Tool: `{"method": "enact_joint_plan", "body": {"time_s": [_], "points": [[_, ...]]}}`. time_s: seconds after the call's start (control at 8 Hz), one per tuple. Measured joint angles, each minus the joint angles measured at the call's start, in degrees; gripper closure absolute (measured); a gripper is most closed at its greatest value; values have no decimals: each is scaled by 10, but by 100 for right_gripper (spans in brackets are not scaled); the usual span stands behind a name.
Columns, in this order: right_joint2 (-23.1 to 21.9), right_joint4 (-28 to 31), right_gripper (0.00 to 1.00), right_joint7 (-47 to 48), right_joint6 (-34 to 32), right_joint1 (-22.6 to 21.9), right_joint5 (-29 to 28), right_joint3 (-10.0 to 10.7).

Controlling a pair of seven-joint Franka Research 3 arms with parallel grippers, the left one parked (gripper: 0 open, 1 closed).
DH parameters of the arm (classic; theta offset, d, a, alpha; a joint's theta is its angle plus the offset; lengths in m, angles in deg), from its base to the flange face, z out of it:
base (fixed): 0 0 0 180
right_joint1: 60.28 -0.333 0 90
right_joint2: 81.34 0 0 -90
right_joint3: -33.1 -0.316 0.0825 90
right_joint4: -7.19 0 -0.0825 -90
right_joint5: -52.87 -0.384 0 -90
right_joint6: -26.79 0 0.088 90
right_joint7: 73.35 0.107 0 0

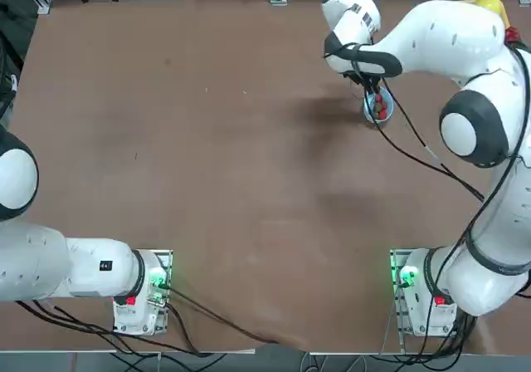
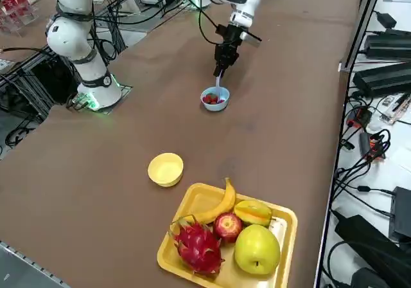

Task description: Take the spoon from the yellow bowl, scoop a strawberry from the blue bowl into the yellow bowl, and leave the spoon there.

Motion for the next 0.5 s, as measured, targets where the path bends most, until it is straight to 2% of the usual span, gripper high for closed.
{"method": "enact_joint_plan", "body": {"time_s": [0.5], "points": [[23,-7,88,-35,-24,-38,42,0]]}}
